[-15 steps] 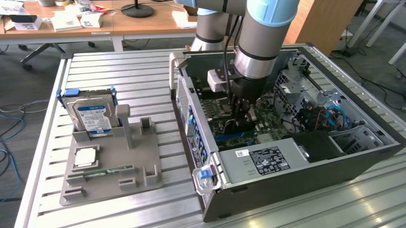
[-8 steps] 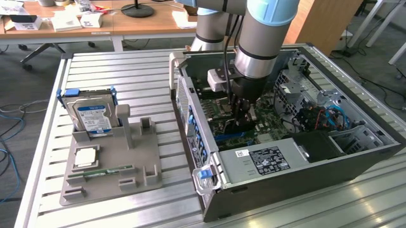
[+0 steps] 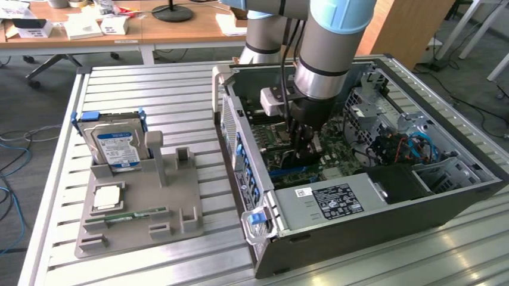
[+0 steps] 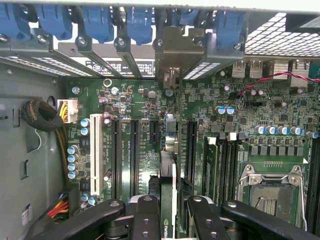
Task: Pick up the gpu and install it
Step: 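Insert the gpu into the slot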
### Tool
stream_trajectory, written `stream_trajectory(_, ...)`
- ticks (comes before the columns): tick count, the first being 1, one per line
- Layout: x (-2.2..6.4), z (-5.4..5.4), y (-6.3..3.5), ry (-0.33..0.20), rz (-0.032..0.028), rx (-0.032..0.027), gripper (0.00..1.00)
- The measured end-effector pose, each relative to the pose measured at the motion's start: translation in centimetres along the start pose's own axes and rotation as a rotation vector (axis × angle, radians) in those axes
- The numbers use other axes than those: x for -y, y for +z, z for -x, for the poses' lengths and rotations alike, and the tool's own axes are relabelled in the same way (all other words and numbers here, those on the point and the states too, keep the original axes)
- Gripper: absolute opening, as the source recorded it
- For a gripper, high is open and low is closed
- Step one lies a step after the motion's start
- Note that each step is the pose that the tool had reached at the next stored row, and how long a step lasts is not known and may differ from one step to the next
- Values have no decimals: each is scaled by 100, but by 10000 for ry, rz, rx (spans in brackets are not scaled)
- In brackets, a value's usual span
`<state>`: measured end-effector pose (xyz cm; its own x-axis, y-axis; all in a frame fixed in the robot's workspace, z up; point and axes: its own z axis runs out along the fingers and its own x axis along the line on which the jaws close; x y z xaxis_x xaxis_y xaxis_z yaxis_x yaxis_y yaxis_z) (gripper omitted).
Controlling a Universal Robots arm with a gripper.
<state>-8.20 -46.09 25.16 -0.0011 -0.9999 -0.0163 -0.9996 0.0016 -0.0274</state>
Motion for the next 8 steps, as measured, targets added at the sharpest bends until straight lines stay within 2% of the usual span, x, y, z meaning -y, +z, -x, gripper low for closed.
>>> stream_trajectory(8, 0, -1, 12, 9, 1, -3, 26)
